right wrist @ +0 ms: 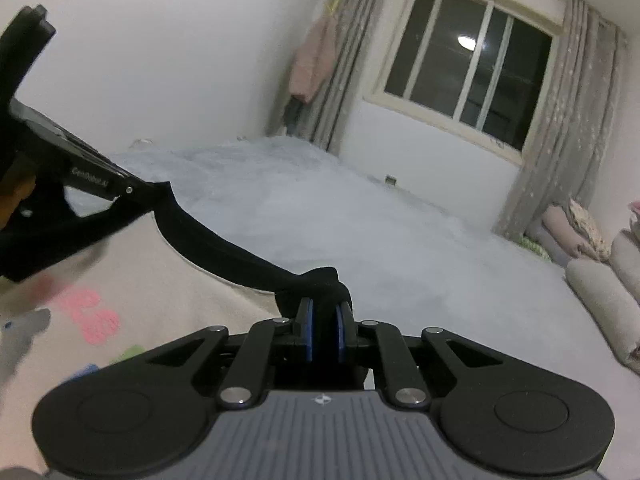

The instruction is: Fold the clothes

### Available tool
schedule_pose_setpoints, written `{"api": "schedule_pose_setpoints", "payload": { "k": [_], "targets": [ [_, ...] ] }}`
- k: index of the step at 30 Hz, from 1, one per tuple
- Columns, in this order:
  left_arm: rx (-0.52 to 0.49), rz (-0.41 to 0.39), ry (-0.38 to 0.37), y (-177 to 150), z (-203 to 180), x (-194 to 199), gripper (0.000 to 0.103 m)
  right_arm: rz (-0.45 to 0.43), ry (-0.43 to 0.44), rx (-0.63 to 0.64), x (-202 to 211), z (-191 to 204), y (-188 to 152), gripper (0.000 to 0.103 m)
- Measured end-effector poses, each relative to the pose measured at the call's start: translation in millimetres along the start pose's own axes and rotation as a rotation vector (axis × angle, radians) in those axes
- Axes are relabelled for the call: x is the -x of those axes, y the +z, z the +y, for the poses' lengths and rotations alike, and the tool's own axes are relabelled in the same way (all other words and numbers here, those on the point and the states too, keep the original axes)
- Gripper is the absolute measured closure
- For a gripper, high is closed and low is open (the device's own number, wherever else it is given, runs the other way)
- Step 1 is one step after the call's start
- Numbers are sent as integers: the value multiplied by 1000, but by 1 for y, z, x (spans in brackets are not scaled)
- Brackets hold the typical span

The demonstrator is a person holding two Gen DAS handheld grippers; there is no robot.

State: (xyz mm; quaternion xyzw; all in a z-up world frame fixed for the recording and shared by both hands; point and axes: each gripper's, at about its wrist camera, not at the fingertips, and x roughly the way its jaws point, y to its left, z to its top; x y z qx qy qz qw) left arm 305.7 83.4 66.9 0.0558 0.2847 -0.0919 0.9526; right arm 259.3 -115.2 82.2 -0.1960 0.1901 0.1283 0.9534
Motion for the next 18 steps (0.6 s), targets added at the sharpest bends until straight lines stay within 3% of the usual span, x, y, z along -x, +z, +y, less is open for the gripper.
{"api": "schedule_pose_setpoints", "payload": {
  "k": [5,7,10,12,14,16,18],
  "targets": [
    [-15,129,90,-22,-12,-60,96,183,-11,3,-67,19,-25,92],
    [1,94,115,-36,-12,-65,93,187,-31,-1,-78,24,-39,89],
    [19,70,160,-37,-9,-60,79,180,-41,-46,-69,17,-38,83],
    [72,32,152,-26,7,-33,80,179,-43,-83,-60,10,-35,71],
    [125,-5,143,-15,23,-6,80,117,-57,-218,-28,-11,-28,66],
    [197,-22,101,-12,35,35,71,58,-38,-328,16,-32,-28,51],
    [253,-10,72,-22,42,72,64,81,11,-370,56,-44,-34,39]
  ]
}}
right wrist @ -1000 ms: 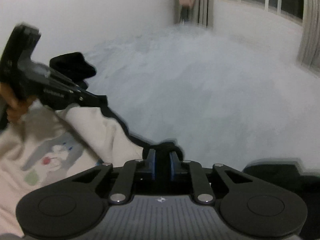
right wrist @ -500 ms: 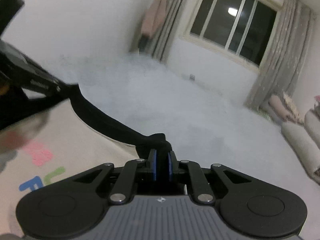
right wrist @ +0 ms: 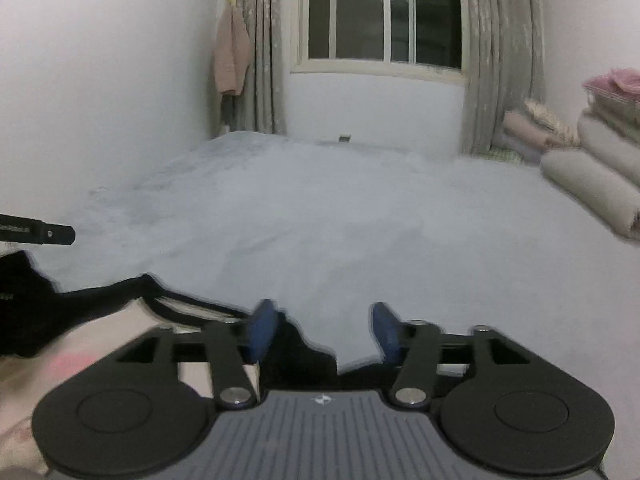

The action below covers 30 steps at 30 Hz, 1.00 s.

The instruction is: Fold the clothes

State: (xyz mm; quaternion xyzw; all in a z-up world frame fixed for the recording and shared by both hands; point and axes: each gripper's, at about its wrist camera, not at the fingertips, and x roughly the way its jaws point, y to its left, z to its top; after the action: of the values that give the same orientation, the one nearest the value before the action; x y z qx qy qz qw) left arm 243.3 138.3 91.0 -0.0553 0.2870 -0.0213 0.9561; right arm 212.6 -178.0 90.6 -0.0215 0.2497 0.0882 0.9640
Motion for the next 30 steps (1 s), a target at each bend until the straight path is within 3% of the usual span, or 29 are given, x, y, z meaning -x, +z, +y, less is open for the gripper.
{"api": "schedule_pose_setpoints", "payload": {
  "k": [4,7,10,14,20,22,23,24,25,30],
  "targets": [
    [170,190,-35,-46,31,58,61,131,70,-97,67,-20,-39,39],
    [224,251,-70,-88,44,104,61,190,154,-258,114,-42,-74,39],
    [231,262,-75,-122,51,143,61,219,239,-348,155,-51,-110,39],
    [251,266,-71,-157,58,173,61,248,253,-412,188,-48,-150,40],
    [232,268,-41,-180,63,171,61,246,241,-414,210,-30,-176,50],
    [233,250,-44,-186,61,174,61,245,233,-398,210,-22,-180,60],
    [201,248,-45,-188,56,174,64,244,229,-389,210,-18,-183,66],
    [170,248,-45,-190,51,174,82,244,226,-381,210,-14,-185,81],
    [162,256,-42,-192,49,172,91,242,222,-379,209,-12,-186,93],
    [181,263,-92,-187,53,185,96,203,207,-330,219,-12,-174,94]
  ]
}}
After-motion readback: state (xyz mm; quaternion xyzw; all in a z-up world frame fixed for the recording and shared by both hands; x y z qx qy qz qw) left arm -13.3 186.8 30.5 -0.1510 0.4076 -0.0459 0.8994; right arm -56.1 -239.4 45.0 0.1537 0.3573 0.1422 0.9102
